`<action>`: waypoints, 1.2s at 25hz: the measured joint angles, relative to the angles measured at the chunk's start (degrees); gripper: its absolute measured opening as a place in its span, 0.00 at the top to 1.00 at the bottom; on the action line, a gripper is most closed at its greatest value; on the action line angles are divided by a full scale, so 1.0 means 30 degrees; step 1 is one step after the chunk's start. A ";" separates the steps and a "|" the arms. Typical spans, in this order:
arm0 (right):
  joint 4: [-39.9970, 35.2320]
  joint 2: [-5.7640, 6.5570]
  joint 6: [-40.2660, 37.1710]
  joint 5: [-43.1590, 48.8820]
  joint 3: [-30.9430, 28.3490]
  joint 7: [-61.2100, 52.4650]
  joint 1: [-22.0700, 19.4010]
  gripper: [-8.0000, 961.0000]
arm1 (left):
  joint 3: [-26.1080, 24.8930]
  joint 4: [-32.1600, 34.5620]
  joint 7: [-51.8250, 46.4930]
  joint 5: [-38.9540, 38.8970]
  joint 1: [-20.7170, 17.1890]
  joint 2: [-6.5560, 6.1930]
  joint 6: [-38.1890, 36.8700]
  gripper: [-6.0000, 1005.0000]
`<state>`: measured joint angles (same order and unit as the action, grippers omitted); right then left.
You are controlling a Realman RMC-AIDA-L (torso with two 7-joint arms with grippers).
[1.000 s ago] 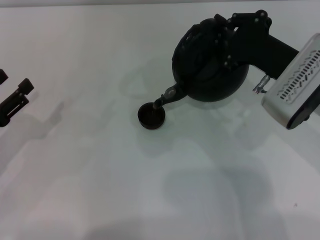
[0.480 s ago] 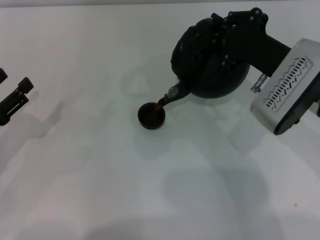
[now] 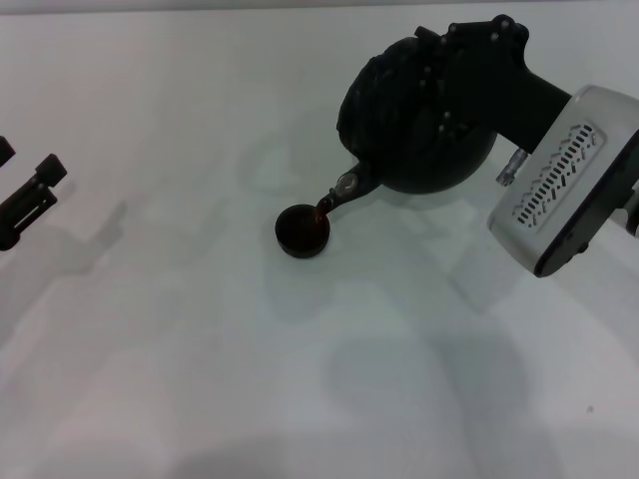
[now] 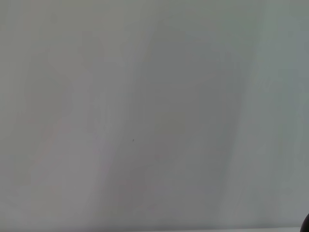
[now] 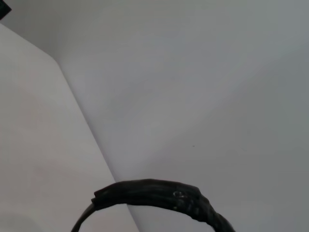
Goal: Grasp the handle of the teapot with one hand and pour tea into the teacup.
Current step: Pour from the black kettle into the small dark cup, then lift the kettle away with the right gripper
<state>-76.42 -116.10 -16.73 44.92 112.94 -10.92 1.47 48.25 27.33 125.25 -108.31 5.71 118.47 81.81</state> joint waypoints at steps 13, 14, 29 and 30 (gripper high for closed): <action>0.0147 0.0021 0.0001 -0.0104 -0.0219 0.0022 0.0008 0.88 | 0.0000 0.0001 0.0001 -0.0021 0.0052 0.0000 -0.0026 0.23; 0.0167 0.0022 -0.0009 -0.0127 -0.0233 0.0023 0.0008 0.88 | 0.0000 0.0001 0.0000 -0.0021 0.0061 0.0000 -0.0026 0.23; 0.0676 0.0268 -0.0870 -0.3961 -0.0459 -0.0136 0.0032 0.88 | 0.0000 0.0000 0.0000 0.0011 0.0091 0.0000 -0.0193 0.23; 0.0758 0.0319 -0.0942 -0.4863 -0.0456 -0.0144 0.0006 0.88 | -0.0001 0.0001 0.0000 0.0012 0.0089 0.0000 -0.0195 0.23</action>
<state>-74.15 -115.15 -19.55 30.33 111.57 -11.36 1.49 48.24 27.33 125.25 -108.28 5.98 118.47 81.23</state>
